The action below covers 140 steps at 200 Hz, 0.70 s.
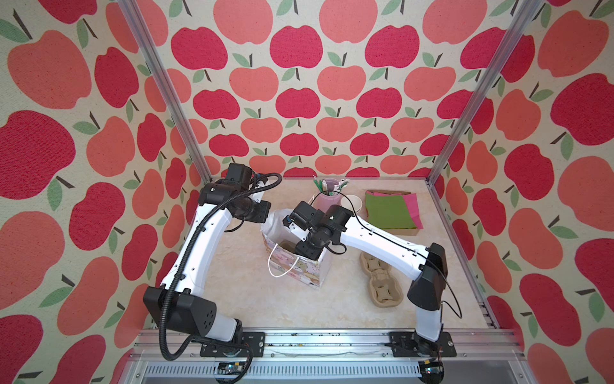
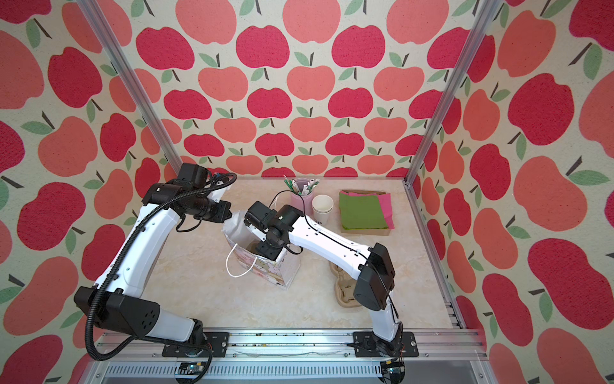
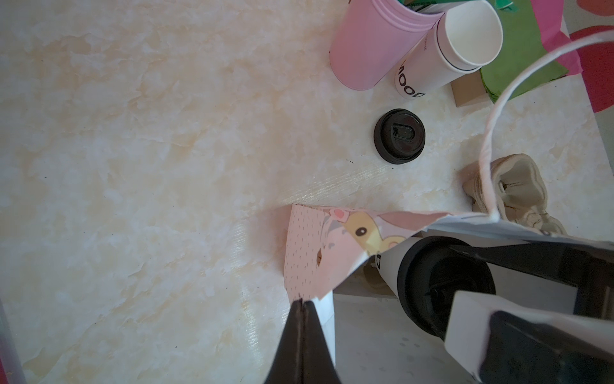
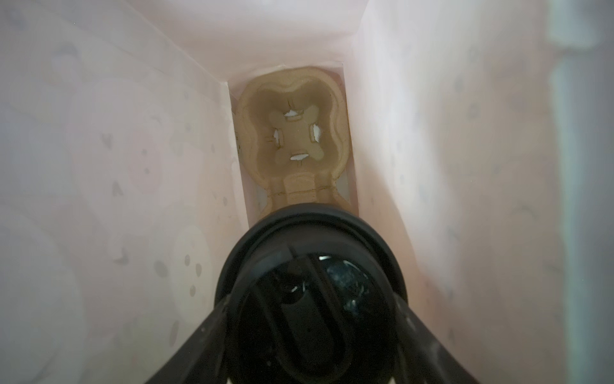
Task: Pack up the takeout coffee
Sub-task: 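Lower the lidded white cup down into the carrier slot with the right gripper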
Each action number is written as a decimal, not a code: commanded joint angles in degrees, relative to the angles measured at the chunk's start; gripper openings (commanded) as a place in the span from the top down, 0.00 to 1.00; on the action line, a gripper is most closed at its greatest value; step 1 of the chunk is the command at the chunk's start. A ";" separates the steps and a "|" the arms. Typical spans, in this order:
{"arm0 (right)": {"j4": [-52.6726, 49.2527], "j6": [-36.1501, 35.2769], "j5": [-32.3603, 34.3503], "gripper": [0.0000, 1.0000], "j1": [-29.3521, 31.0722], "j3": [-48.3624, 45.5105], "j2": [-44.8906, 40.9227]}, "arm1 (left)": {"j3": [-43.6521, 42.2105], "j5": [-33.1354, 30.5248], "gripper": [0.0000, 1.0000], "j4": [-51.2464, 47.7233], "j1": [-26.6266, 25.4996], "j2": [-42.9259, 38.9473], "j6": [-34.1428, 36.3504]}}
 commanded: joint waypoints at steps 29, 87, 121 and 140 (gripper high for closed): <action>-3.26 0.67 0.61 0.59 -0.21 -0.83 2.52 | -0.26 0.03 1.00 -0.06 -0.33 -0.28 0.63; -4.54 0.49 0.79 0.59 -0.21 -1.36 4.94 | -0.52 -0.26 1.00 -0.03 -0.34 -0.38 0.63; -5.78 0.45 0.86 0.58 -0.21 -0.84 6.35 | -0.52 -0.31 1.00 -0.18 -0.34 -0.47 0.68; -6.59 0.32 0.85 0.57 -0.23 -0.27 7.04 | -0.52 -0.35 1.00 -0.17 -0.34 -0.46 0.72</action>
